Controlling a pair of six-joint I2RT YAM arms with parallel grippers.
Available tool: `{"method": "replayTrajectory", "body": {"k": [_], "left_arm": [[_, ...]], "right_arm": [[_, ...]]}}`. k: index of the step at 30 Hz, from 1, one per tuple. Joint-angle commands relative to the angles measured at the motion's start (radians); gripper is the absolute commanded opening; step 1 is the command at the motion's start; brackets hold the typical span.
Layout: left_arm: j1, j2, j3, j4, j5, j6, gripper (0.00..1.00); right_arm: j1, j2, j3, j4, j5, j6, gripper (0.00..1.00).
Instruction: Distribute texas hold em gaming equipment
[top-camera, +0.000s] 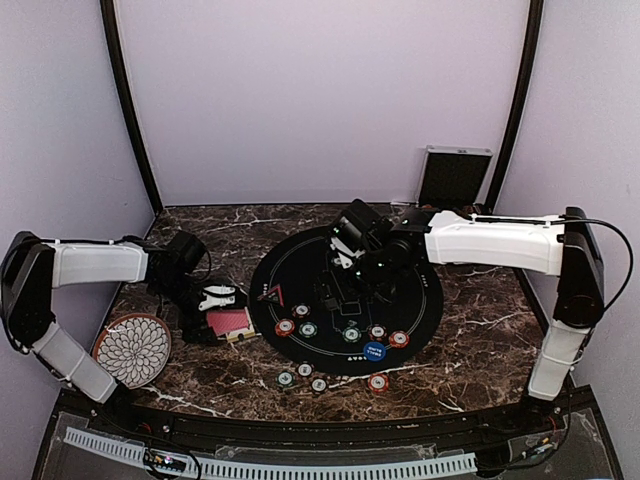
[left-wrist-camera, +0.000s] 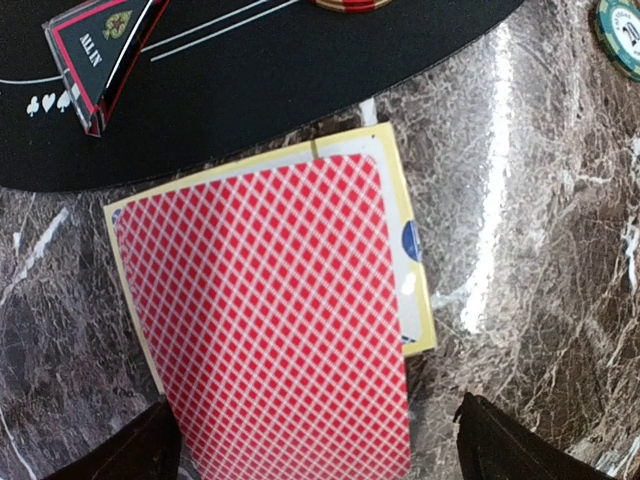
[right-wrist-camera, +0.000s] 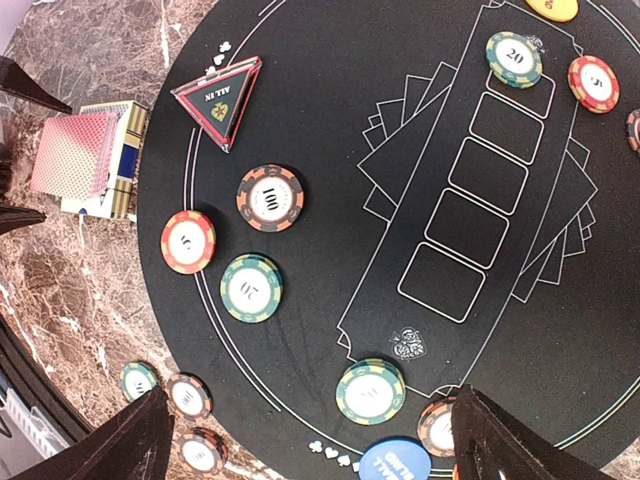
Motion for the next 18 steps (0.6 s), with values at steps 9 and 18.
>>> {"method": "replayTrajectory", "body": {"k": [9,18], "left_arm": [[-0.01,0.028,0.011,0.057,-0.052,-0.029,0.99],[-0.021,0.06,0.014,0.065,-0.049,-0.055,0.99]], "right_arm": [[0.003,-0.034,-0.005,0.014,0.009,0.008,0.99],[0.003,-0.039,-0.015,0.016,0.009,0.009,0.98]]}}
